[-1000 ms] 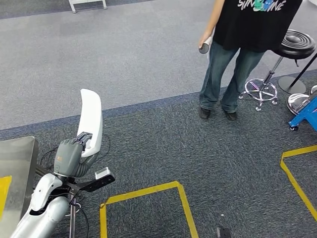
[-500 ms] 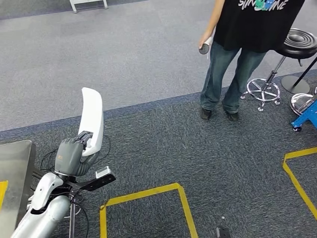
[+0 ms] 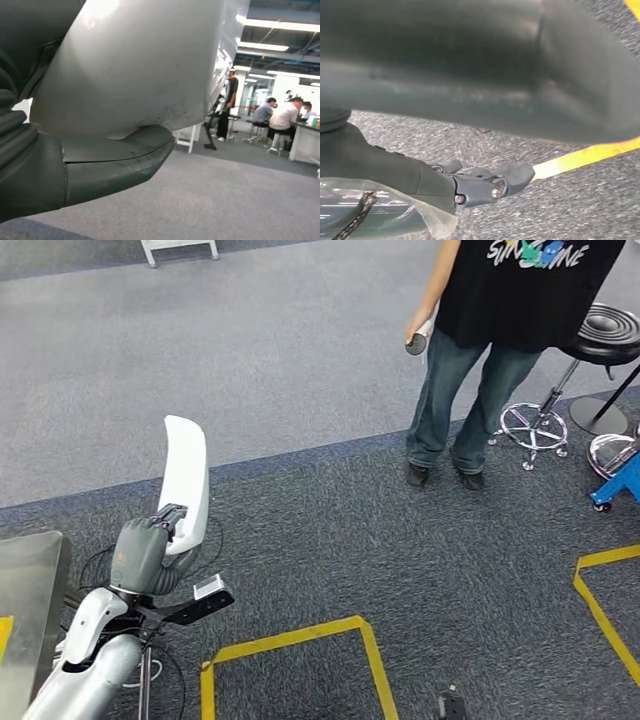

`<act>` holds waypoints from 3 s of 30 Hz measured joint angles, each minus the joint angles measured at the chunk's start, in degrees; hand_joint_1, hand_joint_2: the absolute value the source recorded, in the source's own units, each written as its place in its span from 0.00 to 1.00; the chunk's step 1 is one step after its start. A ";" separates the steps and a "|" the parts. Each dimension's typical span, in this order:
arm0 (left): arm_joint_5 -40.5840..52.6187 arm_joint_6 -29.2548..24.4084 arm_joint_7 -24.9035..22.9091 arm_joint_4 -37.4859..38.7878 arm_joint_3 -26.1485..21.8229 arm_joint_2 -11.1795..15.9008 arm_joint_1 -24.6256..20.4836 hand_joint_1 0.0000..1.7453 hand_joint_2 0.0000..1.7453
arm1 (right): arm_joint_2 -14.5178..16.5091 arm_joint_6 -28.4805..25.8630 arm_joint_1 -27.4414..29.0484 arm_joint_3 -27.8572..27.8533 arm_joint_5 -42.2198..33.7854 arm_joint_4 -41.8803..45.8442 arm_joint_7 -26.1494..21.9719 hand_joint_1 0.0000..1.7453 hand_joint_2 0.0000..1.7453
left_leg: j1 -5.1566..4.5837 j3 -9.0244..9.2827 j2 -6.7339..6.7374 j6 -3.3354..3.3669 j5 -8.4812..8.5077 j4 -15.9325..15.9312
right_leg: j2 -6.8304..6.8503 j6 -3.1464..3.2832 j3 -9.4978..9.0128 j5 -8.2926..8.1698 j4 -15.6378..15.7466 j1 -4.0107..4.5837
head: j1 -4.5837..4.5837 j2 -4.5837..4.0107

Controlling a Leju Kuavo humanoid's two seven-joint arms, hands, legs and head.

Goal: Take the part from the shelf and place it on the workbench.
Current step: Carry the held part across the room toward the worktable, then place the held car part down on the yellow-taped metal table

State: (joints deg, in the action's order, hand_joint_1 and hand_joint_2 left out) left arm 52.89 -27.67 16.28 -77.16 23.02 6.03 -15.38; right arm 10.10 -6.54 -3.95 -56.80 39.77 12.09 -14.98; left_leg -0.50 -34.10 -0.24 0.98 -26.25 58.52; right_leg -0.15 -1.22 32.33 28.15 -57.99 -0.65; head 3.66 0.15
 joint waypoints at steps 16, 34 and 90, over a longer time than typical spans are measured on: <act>-3.11 0.74 0.85 -0.05 -0.13 -0.05 -0.01 1.00 1.00 | 0.02 -0.05 -0.02 -0.18 0.47 0.02 0.07 0.00 0.00 | -0.32 0.94 -0.26 0.46 0.29 -1.55 | 0.25 -0.13 -1.42 -0.66 2.21 -0.27 | 0.21 0.00; -3.21 -0.82 2.31 -1.67 -3.70 2.25 2.39 1.00 1.00 | 0.48 -1.33 -0.06 -0.19 2.04 0.02 -0.14 0.00 0.00 | -0.04 1.00 -0.25 0.41 0.38 -1.56 | 0.26 -0.42 -1.37 -0.59 2.02 -0.01 | 0.19 0.00; 12.41 -12.34 12.76 -12.54 -21.35 -8.67 6.11 1.00 1.00 | 1.57 -1.96 -0.53 -0.14 4.85 -0.03 0.08 0.00 0.00 | 0.17 1.06 -6.31 0.33 -0.12 -0.87 | -3.58 -0.94 0.37 -0.64 0.26 -0.71 | 0.52 0.00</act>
State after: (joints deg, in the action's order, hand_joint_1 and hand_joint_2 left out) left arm 65.30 -40.01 29.05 -89.70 1.67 -2.64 -9.26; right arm 11.67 -8.50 -4.48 -56.94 44.62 12.06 -14.90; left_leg -0.33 -33.03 -6.55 1.31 -26.38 57.64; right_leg -3.73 -2.16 32.70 27.51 -57.73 -1.35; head 4.18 0.15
